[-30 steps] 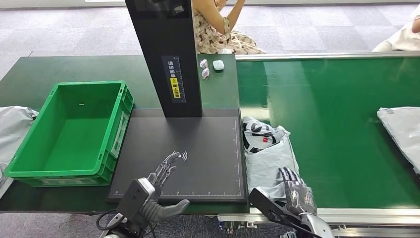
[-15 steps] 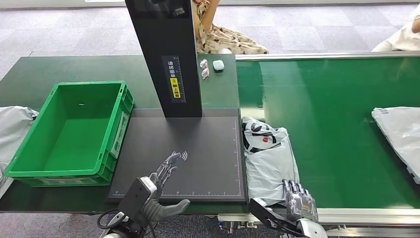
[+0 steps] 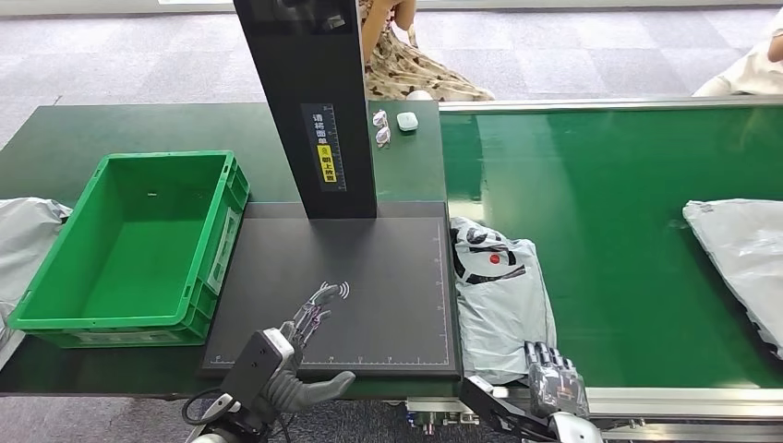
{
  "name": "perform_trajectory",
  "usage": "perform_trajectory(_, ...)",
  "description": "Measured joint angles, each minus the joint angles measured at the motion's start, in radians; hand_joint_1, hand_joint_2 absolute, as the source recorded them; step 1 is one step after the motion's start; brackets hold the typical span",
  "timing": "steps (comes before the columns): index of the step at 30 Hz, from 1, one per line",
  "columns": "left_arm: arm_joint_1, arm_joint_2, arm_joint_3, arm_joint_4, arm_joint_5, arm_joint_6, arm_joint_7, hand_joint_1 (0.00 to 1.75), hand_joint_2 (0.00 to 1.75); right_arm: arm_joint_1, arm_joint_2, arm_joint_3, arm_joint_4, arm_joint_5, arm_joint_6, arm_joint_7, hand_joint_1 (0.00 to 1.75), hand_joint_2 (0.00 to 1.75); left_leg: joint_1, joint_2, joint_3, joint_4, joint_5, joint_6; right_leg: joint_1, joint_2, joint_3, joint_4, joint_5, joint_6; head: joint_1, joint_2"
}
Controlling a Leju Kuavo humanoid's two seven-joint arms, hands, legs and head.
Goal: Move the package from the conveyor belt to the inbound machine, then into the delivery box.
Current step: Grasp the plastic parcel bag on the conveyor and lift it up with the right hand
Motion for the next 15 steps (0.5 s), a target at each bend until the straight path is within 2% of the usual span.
perform_trajectory(3,0.001,0.0,0.0,0.0,-0.003,0.001,0.0,0.0,1.75,0.001,0.0,0.001,0.0,0.003,-0.027,-0.005,0.0,1.75,0.0,0.0,0.0,0.0,0.0,0.0,0.0,0.0,0.0,0.0,0.0,0.0,0.0,0.0)
perform_trajectory(9,0.009,0.0,0.0,0.0,-0.014,0.009,-0.006,0.0,1.75,0.0,0.0,-0.004,-0.005,0.029,-0.14,-0.023,0.0,1.75,0.0,0.0,0.0,0.0,0.0,0.0,0.0,0.0,0.0,0.0,0.0,0.0,0.0,0.0)
perform_trajectory(15,0.013,0.0,0.0,0.0,-0.023,0.005,-0.013,0.0,1.75,0.0,0.011,-0.049,-0.034,0.077,-0.212,-0.034,0.0,1.75,0.0,0.0,0.0,0.0,0.0,0.0,0.0,0.0,0.0,0.0,0.0,0.0,0.0,0.0)
